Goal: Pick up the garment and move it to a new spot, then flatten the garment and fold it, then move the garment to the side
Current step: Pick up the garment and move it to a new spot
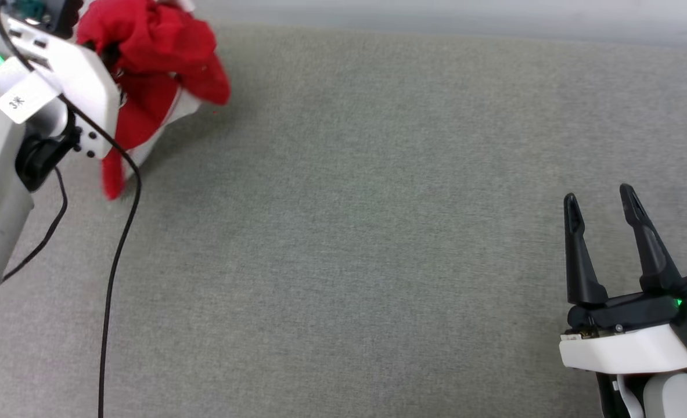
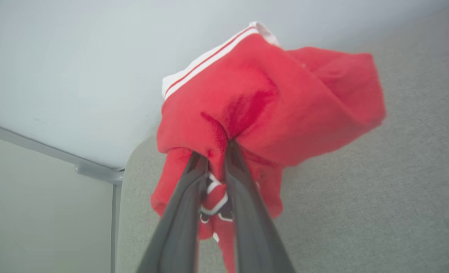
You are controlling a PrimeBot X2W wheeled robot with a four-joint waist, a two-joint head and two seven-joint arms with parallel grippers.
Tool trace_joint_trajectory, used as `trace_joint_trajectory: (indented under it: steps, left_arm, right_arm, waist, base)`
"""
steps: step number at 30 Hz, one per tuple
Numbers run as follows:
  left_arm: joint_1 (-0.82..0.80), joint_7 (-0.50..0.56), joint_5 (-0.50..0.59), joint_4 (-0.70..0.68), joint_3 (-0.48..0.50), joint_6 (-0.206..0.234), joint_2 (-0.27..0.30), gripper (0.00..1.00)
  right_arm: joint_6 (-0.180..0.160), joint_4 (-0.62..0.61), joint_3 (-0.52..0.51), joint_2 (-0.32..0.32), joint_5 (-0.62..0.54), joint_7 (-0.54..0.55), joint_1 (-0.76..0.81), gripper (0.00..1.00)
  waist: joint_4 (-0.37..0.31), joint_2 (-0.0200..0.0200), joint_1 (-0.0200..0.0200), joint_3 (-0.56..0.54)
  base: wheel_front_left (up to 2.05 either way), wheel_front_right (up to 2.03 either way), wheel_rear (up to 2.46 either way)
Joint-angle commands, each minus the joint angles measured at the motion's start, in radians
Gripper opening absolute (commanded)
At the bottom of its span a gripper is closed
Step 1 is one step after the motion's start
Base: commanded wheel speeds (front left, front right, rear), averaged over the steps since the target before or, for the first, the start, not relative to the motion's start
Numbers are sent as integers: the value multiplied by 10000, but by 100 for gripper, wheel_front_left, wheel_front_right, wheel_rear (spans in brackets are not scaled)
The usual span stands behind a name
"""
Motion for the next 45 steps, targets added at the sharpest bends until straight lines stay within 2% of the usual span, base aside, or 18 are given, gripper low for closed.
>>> trace_joint_trajectory:
  steps: [1,6,12,19,20,24,31,36,45]
  left_arm:
    - [-192,-161,95,-231,-111,1,-107,0]
    - [-359,-406,385,-1040,-479,1,-315,0]
    - [-377,-576,647,-2033,-881,58,-893,0]
    - [-44,-830,898,-2703,-1550,75,-1965,0]
    - [-44,-830,898,-2703,-1550,75,-1965,0]
    - [260,-1067,959,-2740,-2138,41,-2661,0]
    - [1323,-1403,917,-2327,-3492,16,-3929,0]
    - [2184,-1455,865,-1812,-4426,7,-4598,0]
    - [3100,-1555,815,-1205,-4831,-1,-5087,0]
  right_arm:
    - [-7,-3,-25,39,164,-21,161,100]
    - [-7,16,-82,38,395,-21,276,100]
    - [-7,19,-172,40,621,-21,347,100]
    - [-7,26,-200,40,916,-21,330,100]
    - [-7,26,-200,40,916,-21,330,100]
    - [-7,17,-281,38,1069,-21,337,100]
    - [-7,39,-395,40,1278,-21,331,100]
    - [-7,45,-425,40,1320,-21,341,100]
    - [-7,144,-465,39,1266,-21,252,100]
  waist:
    - [-276,0,1,-258]
    - [-863,0,1,-482]
    - [-1668,0,1,-549]
    - [-2522,0,1,-418]
    - [-2522,0,1,-418]
    - [-2822,0,1,-266]
    - [-3028,0,1,-111]
    - [-3023,0,1,-45]
    - [-2857,0,1,8]
  base:
    - [0,0,0]
    - [0,0,0]
    - [0,0,0]
    - [0,0,0]
    - [0,0,0]
    - [0,0,0]
    - [0,0,0]
    - [0,0,0]
    - [0,0,0]
